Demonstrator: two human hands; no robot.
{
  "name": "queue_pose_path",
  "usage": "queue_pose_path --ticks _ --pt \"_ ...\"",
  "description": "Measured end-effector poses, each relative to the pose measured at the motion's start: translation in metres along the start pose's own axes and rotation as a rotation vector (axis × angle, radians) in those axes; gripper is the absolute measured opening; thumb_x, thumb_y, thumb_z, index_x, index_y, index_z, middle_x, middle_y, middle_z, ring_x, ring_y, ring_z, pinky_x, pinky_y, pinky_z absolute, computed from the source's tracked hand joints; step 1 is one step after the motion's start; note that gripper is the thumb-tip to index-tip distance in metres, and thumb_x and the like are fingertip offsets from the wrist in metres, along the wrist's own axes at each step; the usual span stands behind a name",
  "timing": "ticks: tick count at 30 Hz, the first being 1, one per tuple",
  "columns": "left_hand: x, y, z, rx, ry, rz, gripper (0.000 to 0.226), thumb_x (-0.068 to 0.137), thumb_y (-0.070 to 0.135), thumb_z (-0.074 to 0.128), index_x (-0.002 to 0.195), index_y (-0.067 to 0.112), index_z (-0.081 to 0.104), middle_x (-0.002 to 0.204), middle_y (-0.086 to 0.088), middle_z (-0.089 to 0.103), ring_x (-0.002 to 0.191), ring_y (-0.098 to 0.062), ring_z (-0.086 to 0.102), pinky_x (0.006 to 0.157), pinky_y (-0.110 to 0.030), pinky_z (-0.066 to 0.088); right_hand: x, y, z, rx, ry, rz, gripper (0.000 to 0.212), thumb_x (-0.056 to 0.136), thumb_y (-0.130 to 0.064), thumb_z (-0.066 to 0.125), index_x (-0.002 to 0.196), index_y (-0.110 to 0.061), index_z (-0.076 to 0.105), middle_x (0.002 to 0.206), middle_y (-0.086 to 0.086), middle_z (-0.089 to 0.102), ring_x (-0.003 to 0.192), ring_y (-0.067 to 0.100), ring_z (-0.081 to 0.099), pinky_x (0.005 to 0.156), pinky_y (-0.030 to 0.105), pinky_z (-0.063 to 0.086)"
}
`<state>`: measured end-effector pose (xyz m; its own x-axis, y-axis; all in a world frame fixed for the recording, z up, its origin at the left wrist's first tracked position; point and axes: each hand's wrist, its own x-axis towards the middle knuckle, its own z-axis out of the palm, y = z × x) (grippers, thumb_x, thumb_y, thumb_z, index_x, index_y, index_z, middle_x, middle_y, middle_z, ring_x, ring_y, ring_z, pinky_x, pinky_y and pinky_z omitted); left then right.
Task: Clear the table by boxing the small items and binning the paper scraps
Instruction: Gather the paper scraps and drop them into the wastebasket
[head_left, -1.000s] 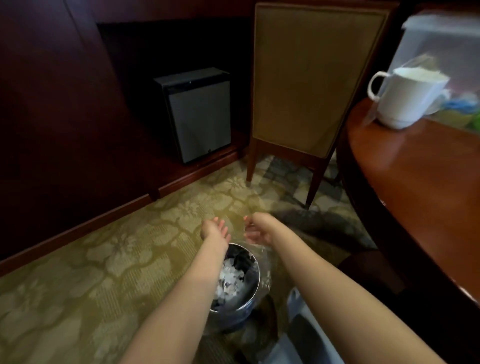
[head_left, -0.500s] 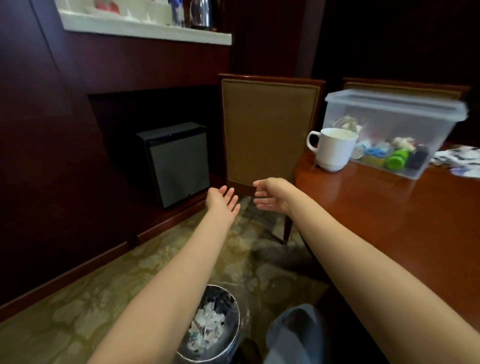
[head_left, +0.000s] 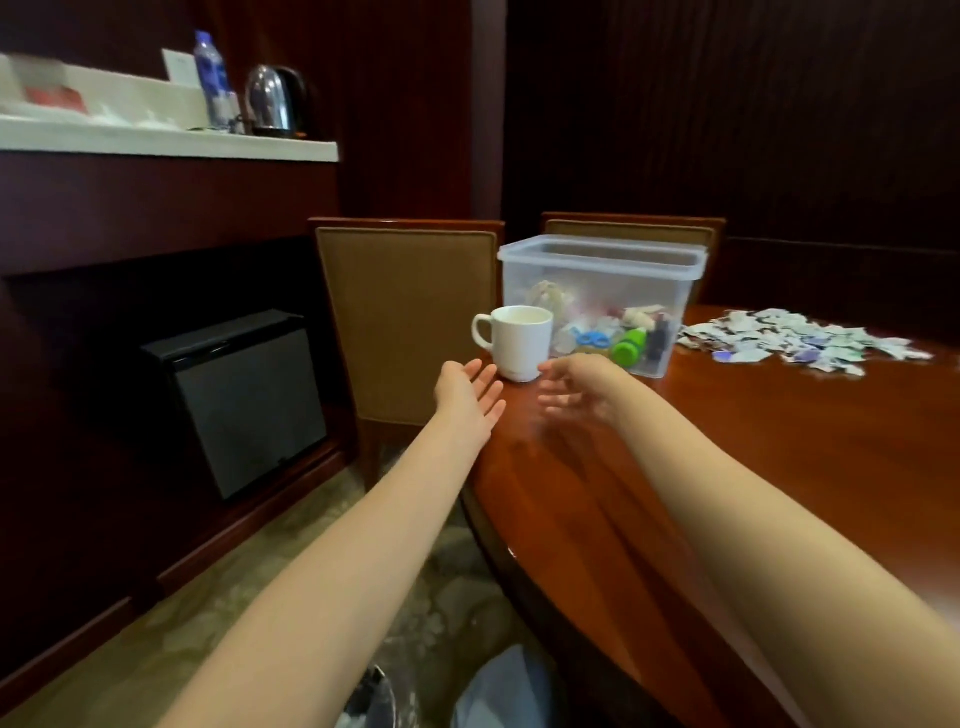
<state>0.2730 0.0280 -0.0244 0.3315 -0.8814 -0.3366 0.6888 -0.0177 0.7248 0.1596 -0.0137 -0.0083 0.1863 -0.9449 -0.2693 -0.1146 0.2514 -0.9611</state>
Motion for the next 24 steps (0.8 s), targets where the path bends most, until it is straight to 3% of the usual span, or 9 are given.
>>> queue_pose_path --ticks 4,8,10,13,15,19,22,24 --pt "-0.007 -0.034 0.045 0.066 -0.101 -0.047 0.030 0.098 0.018 0.025 0.094 0.013 0.054 0.125 -0.005 0.059 0.100 -0.021 0.052 0.097 -0.033 0.036 0.000 0.007 -0.056 -0.005 0.104 0.010 0.036 0.097 -0.008 0.036 0.129 -0.008 0.051 0.078 0.002 0.050 0.065 0.013 0.052 0.059 0.025 0.044" --pt "-0.009 -0.071 0.090 0.145 -0.199 -0.112 0.032 0.100 0.024 0.026 0.098 0.014 0.056 0.101 -0.002 0.060 0.096 -0.019 0.052 0.097 -0.034 0.037 -0.004 0.016 -0.120 0.025 0.232 0.036 0.034 0.097 -0.005 0.036 0.126 -0.008 0.053 0.082 0.005 0.054 0.069 0.016 0.053 0.061 0.027 0.045" --pt "-0.011 -0.090 0.111 0.186 -0.240 -0.142 0.031 0.100 0.024 0.026 0.094 0.014 0.056 0.091 0.000 0.059 0.088 -0.017 0.053 0.091 -0.033 0.037 -0.010 0.021 -0.150 0.039 0.290 0.049 0.030 0.097 -0.006 0.038 0.122 -0.009 0.055 0.095 0.008 0.059 0.076 0.018 0.055 0.064 0.028 0.046" --pt "-0.016 -0.117 0.139 0.252 -0.291 -0.171 0.036 0.100 0.023 0.027 0.117 0.011 0.056 0.107 -0.004 0.061 0.098 -0.020 0.054 0.093 -0.034 0.038 -0.018 0.032 -0.194 0.057 0.403 0.087 0.029 0.098 -0.007 0.040 0.124 -0.008 0.054 0.121 0.014 0.057 0.105 0.026 0.058 0.083 0.032 0.048" --pt "-0.020 -0.133 0.155 0.313 -0.321 -0.185 0.038 0.101 0.025 0.028 0.122 0.009 0.055 0.119 -0.006 0.060 0.110 -0.023 0.054 0.095 -0.034 0.039 -0.021 0.041 -0.219 0.103 0.480 0.105 0.030 0.098 -0.007 0.040 0.124 -0.007 0.054 0.127 0.014 0.056 0.113 0.027 0.057 0.083 0.033 0.048" --pt "-0.016 -0.159 0.180 0.447 -0.368 -0.167 0.038 0.102 0.030 0.028 0.120 0.010 0.056 0.117 -0.006 0.060 0.114 -0.024 0.054 0.096 -0.035 0.040 -0.021 0.053 -0.257 0.261 0.602 0.056 0.028 0.096 -0.007 0.046 0.123 -0.004 0.054 0.120 0.017 0.058 0.104 0.028 0.061 0.074 0.029 0.053" --pt "0.001 -0.176 0.187 0.519 -0.377 -0.106 0.034 0.102 0.028 0.029 0.111 0.010 0.056 0.104 -0.007 0.057 0.098 -0.021 0.056 0.085 -0.030 0.044 -0.013 0.063 -0.278 0.286 0.703 -0.050 0.022 0.093 -0.002 0.047 0.113 -0.004 0.057 0.109 0.015 0.056 0.093 0.025 0.061 0.065 0.025 0.055" --pt "0.014 -0.186 0.189 0.603 -0.360 0.013 0.026 0.101 0.025 0.032 0.103 0.011 0.053 0.099 -0.007 0.056 0.092 -0.019 0.056 0.083 -0.029 0.048 -0.004 0.070 -0.290 0.224 0.737 -0.115 0.020 0.093 0.001 0.042 0.104 -0.007 0.057 0.105 0.012 0.055 0.092 0.024 0.060 0.068 0.025 0.055"
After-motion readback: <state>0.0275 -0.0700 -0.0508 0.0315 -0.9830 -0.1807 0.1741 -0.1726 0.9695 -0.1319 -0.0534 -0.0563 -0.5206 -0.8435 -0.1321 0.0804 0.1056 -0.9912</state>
